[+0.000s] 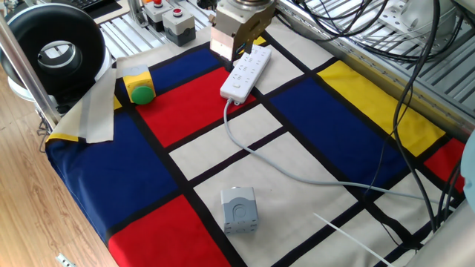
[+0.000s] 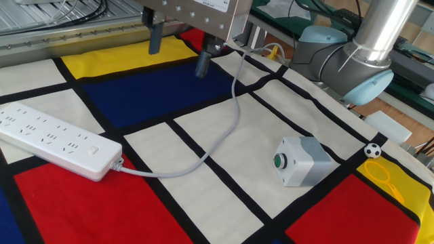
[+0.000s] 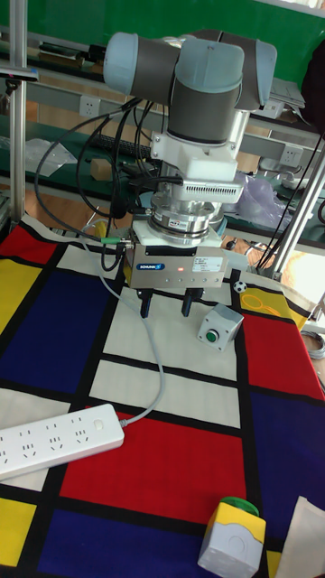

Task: Turn on the power strip by pressing the button

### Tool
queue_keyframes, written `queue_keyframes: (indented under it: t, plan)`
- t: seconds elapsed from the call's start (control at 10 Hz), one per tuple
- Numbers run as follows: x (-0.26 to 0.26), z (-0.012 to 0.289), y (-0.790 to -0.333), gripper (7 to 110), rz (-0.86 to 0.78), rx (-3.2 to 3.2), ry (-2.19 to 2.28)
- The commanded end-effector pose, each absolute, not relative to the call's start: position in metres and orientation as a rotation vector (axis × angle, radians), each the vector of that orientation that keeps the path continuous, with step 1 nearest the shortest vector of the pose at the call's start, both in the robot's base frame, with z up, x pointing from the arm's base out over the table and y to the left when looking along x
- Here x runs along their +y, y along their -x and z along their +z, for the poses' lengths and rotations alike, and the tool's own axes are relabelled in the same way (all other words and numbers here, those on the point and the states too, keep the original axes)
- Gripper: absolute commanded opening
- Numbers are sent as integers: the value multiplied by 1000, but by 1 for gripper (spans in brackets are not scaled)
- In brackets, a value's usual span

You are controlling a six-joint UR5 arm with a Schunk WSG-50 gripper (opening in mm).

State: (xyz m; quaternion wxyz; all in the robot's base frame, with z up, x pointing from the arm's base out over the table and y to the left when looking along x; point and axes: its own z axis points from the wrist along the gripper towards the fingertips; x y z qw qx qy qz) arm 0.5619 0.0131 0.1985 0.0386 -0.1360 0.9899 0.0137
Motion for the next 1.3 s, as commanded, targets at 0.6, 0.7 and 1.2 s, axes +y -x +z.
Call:
queue_keyframes:
  t: [0.6,0.7,1.2]
  plan:
    - [-2,195,-549,7,-44,3072,545]
    - [3,194,-548,7,-28,3069,544]
    - [5,192,-548,7,-26,3066,553]
